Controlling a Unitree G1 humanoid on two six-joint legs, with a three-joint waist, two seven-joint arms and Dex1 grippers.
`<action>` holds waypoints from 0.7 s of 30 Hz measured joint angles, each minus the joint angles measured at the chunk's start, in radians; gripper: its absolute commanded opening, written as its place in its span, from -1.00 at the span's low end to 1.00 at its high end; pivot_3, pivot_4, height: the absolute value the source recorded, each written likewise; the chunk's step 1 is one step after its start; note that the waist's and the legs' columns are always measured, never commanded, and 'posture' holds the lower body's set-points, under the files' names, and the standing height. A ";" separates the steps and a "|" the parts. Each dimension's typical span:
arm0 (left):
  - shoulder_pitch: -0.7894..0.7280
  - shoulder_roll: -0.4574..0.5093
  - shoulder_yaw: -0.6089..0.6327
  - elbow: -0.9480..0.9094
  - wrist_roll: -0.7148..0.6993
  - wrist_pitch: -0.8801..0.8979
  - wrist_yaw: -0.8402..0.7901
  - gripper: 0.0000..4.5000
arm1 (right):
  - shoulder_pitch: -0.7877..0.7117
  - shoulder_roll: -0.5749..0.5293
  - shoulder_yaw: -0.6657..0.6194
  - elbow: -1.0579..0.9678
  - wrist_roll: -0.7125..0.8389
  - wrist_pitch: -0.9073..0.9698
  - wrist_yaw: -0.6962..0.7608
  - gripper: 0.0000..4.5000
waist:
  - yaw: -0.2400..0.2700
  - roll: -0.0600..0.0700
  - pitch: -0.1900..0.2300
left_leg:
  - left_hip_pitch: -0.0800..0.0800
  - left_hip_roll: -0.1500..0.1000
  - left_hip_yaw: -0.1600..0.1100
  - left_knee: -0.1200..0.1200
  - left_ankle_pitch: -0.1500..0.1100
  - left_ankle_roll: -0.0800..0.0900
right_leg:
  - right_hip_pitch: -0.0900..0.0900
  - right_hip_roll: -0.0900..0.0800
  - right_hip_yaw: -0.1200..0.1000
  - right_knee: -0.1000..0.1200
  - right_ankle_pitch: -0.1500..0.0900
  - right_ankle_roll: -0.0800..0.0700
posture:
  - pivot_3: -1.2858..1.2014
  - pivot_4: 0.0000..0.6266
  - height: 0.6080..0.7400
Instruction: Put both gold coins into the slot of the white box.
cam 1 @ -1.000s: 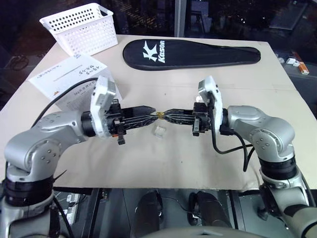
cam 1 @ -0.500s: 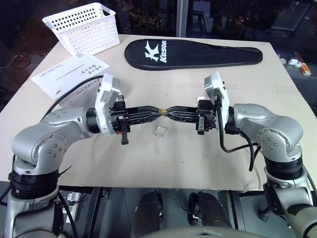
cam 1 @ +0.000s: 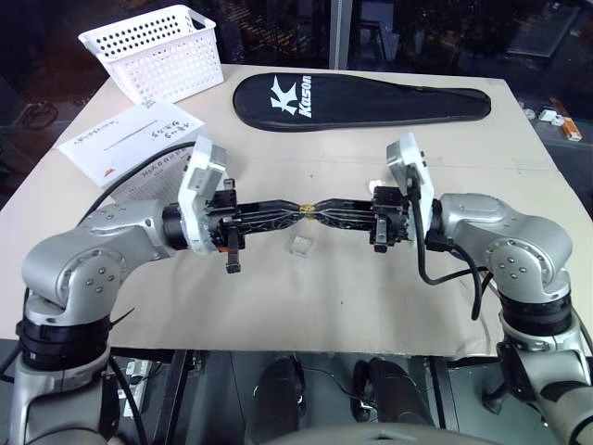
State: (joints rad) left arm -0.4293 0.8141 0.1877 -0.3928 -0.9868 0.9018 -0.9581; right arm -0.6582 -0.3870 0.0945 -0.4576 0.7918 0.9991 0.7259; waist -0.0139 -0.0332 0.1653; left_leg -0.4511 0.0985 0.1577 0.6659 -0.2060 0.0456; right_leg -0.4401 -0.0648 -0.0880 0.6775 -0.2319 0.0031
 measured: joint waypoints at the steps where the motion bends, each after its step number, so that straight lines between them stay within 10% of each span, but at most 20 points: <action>1: -0.001 0.000 0.000 0.000 0.000 0.001 0.000 -0.89 | 0.000 0.000 -0.001 0.000 0.002 0.000 0.000 -1.00 | 0.000 0.000 0.000 | 0.000 0.000 0.000 0.000 0.000 0.000 | 0.000 0.000 0.000 0.000 0.000 0.000 | 0.03 -0.52 1.00; 5: -0.009 -0.002 0.000 0.000 -0.006 0.004 0.002 -0.89 | 0.002 -0.004 -0.011 -0.002 0.010 0.000 -0.001 -1.00 | 0.000 0.000 0.000 | 0.000 0.000 0.000 0.000 0.000 0.000 | 0.000 0.000 0.000 0.000 0.000 0.000 | 0.03 -0.52 1.00; 14: -0.044 0.011 0.074 0.023 -0.121 0.053 0.061 -1.00 | 0.007 -0.039 -0.032 -0.026 0.038 -0.027 -0.001 0.61 | 0.000 0.000 0.000 | 0.000 0.000 0.000 0.000 0.000 0.000 | 0.000 0.000 0.000 0.000 -0.001 0.001 | 0.03 -0.52 1.00; 21: -0.096 0.121 0.187 0.197 -0.119 0.071 0.107 -1.00 | 0.047 -0.137 -0.104 -0.108 0.020 -0.106 -0.008 0.61 | 0.001 0.000 0.001 | 0.000 0.000 0.000 0.000 0.000 0.001 | 0.000 0.000 0.000 0.000 -0.002 0.002 | 0.03 -0.52 1.00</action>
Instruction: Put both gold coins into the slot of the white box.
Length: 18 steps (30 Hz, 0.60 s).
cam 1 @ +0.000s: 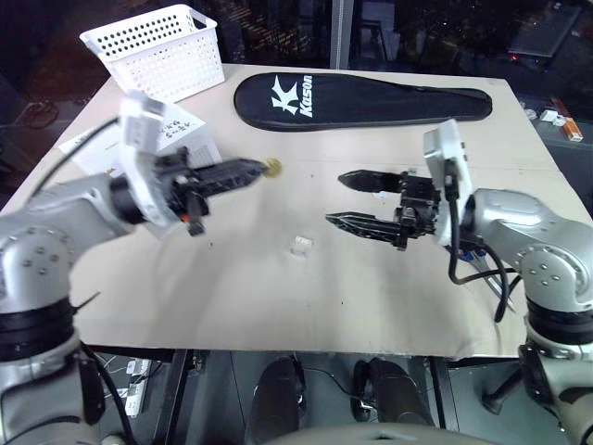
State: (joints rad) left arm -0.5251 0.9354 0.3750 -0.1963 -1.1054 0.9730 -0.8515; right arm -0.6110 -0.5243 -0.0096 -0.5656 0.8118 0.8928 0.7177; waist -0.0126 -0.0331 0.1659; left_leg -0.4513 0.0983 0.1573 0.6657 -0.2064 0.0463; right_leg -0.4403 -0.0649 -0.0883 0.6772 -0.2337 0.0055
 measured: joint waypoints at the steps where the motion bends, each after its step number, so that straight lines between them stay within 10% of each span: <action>1: -0.015 0.024 0.010 0.043 0.020 -0.007 -0.001 -1.00 | 0.002 -0.012 -0.012 -0.015 0.004 -0.006 0.001 0.61 | 0.000 0.000 0.000 | 0.000 0.000 0.000 0.000 0.000 0.000 | 0.000 0.000 0.000 0.000 0.000 0.000 | 0.03 -0.52 1.00; 9: -0.364 0.215 -0.112 0.633 0.383 -0.272 -0.170 -1.00 | 0.033 -0.120 -0.112 -0.076 0.035 -0.045 -0.008 0.61 | 0.006 0.000 0.000 | -0.001 -0.001 0.000 -0.003 0.000 0.000 | -0.001 -0.001 -0.001 -0.004 -0.002 -0.003 | 0.03 -0.52 1.00; 18: -0.595 0.180 -0.307 1.087 0.726 -0.546 -0.323 -1.00 | 0.064 -0.162 -0.167 -0.121 0.092 -0.055 -0.038 0.61 | 0.008 -0.001 0.000 | -0.011 -0.003 -0.001 -0.003 0.002 -0.002 | -0.008 -0.001 -0.002 -0.005 0.002 -0.003 | 0.03 -0.52 1.00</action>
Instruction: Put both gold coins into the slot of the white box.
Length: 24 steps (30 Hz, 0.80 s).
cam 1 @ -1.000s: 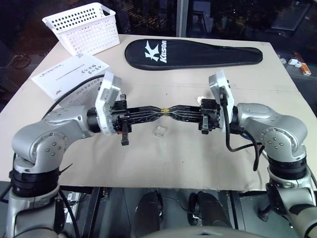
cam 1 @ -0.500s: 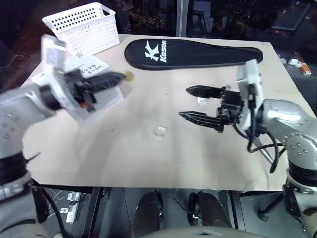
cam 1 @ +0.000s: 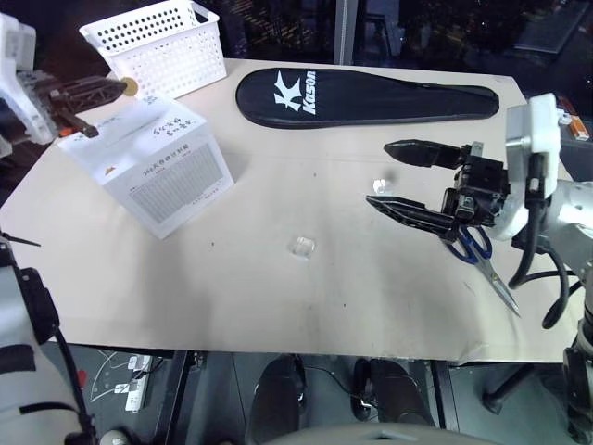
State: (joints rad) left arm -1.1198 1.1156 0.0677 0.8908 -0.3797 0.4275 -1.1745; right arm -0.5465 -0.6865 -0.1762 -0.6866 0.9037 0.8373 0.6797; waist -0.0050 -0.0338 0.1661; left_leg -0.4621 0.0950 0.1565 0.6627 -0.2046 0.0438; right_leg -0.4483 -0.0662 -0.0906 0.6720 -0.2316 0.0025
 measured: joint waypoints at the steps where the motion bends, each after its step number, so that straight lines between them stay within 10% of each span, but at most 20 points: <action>1: -0.011 -0.001 -0.007 0.033 0.024 -0.017 -0.011 -1.00 | 0.014 -0.004 -0.009 -0.016 0.012 -0.002 -0.007 0.61 | -0.001 0.000 0.000 | 0.000 0.000 0.000 0.000 0.000 0.000 | 0.000 0.000 0.000 0.000 0.000 0.000 | 0.03 -0.52 1.00; 24: -0.048 0.014 -0.029 0.224 0.245 -0.159 -0.170 -1.00 | 0.116 -0.064 -0.054 -0.061 0.086 -0.108 -0.012 0.61 | -0.006 -0.002 0.000 | 0.000 0.000 -0.003 0.007 -0.002 0.004 | 0.001 -0.001 -0.001 0.006 -0.002 0.003 | 0.03 -0.52 1.00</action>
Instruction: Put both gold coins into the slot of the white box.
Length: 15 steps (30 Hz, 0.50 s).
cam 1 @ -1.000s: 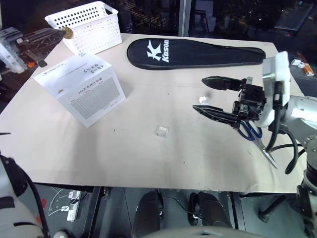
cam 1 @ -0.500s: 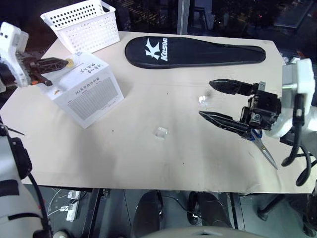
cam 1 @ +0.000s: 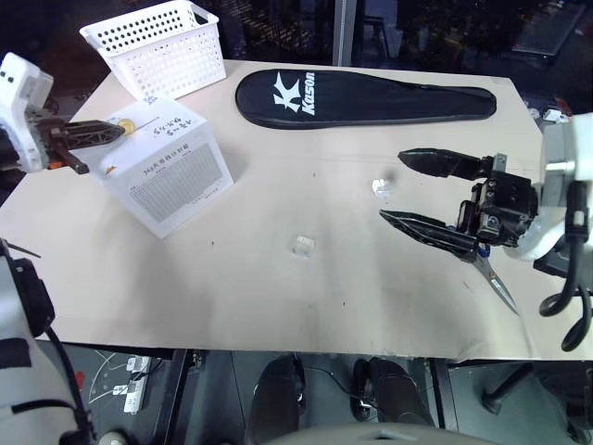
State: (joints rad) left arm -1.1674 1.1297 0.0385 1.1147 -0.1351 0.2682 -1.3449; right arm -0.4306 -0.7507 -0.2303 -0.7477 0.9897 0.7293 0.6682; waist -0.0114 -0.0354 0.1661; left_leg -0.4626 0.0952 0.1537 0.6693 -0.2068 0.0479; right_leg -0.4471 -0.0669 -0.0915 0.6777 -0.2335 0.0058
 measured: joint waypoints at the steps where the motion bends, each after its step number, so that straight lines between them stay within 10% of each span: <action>1: 0.003 0.000 0.001 0.002 0.006 -0.008 0.005 -0.88 | 0.000 0.000 0.001 0.004 -0.003 -0.001 0.002 0.62 | 0.000 0.000 0.000 | 0.000 0.000 0.000 0.000 0.000 0.000 | 0.000 0.000 0.000 0.000 0.000 0.000 | 0.03 -0.52 1.00; 6: 0.009 0.001 0.029 0.008 0.012 -0.008 -0.004 0.00 | 0.000 -0.008 0.024 0.008 -0.004 -0.009 0.005 0.63 | 0.000 0.000 0.000 | 0.000 0.000 0.000 0.001 0.000 0.000 | 0.000 0.000 0.000 0.001 0.000 0.000 | 0.03 -0.52 1.00; 13: 0.008 -0.004 0.132 -0.092 -0.076 0.065 -0.020 0.00 | 0.011 -0.030 0.025 0.008 -0.011 -0.013 -0.003 0.63 | 0.003 -0.001 -0.001 | 0.000 0.000 -0.001 0.001 0.000 0.000 | 0.001 0.000 -0.001 0.001 0.000 0.000 | 0.03 -0.52 1.00; 15: 0.046 -0.086 0.200 -0.372 -0.197 0.229 0.022 0.00 | 0.052 -0.045 0.017 0.011 -0.054 -0.013 -0.034 0.63 | 0.017 -0.002 -0.001 | 0.000 -0.001 -0.003 0.002 0.002 -0.003 | 0.004 -0.003 -0.003 0.000 0.000 0.000 | 0.03 -0.52 1.00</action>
State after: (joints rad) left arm -1.1213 1.0441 0.2382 0.7425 -0.3318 0.4975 -1.3227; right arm -0.3784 -0.7955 -0.2132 -0.7362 0.9357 0.7163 0.6346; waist 0.0056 -0.0376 0.1649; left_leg -0.4626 0.0939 0.1502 0.6711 -0.2048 0.0452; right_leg -0.4436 -0.0695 -0.0940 0.6781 -0.2333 0.0059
